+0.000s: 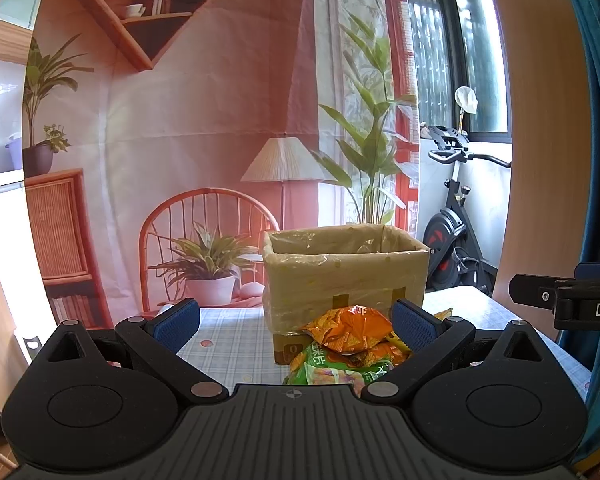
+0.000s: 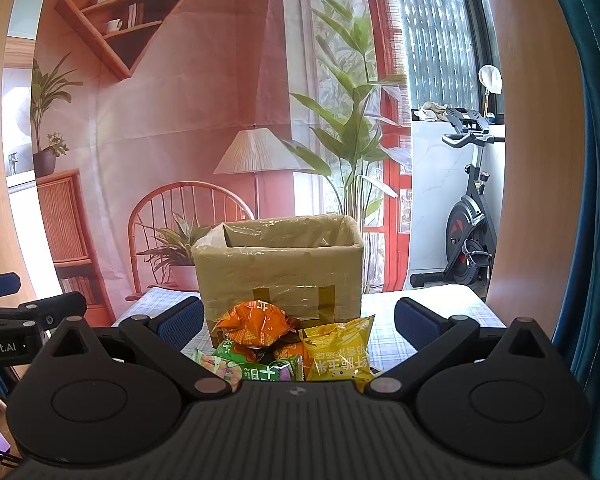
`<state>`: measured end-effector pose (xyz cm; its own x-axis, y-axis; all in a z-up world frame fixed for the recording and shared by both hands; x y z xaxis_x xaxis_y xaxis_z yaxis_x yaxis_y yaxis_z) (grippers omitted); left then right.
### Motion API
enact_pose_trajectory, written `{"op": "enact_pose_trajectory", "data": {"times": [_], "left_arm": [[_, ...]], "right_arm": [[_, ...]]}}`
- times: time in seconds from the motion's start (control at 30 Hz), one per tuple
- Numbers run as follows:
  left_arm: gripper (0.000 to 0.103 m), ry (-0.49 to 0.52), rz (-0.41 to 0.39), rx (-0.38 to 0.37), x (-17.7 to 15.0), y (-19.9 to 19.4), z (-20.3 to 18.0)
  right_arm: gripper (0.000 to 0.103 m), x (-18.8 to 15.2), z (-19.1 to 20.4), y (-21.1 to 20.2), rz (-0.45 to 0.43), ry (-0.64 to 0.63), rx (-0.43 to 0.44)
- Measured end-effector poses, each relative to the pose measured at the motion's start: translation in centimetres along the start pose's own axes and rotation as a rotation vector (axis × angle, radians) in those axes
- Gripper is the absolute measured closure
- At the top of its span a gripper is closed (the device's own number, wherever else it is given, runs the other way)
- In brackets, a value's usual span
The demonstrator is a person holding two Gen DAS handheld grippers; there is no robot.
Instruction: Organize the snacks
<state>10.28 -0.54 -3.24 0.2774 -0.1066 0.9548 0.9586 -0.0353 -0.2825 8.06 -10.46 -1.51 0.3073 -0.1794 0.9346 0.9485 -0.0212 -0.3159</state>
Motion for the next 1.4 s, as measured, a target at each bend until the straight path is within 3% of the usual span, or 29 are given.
{"op": "enact_pose_trajectory", "data": {"times": [0.83,1.03,1.2,1.3,1.4], "left_arm": [[0.0,-0.006,-0.014,-0.015,0.1,-0.2,-0.4],[0.0,0.032,-0.071,0.054,2.0,1.6,0.6],[0.0,0.02,-0.049,0.115,3.8,6.3,2.9],[0.0,-0.031,-0.031,0.103,4.4,9.4,4.2],[0.0,-0.072,-0.011,0.088,4.1,12.1,4.9]], "right_arm": [[0.0,-0.2,-0.3,-0.3,-0.011,0.001,-0.001],[0.0,2.6,-0.8,0.2,-0.129,-0.016,0.077],[0.0,5.2,-2.8,4.0,-0.185,-0.039,0.044],[0.0,5.7,-3.8,7.3,-0.207,-0.027,0.037],[0.0,4.9,-3.9,11.9,-0.142,-0.018,0.039]]}}
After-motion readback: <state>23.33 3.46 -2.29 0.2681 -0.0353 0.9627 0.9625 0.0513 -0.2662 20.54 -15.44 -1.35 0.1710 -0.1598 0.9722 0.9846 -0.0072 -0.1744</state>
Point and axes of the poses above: each gripper's, at about its wrist camera, not at the fingertips, and y roughly the way its jaws point, z to its left, x to its top, the point moved 10 cm from there along y, roughly the way its jaws point, and after that the axes turned 1 degree about y, right-handed, at the moved point
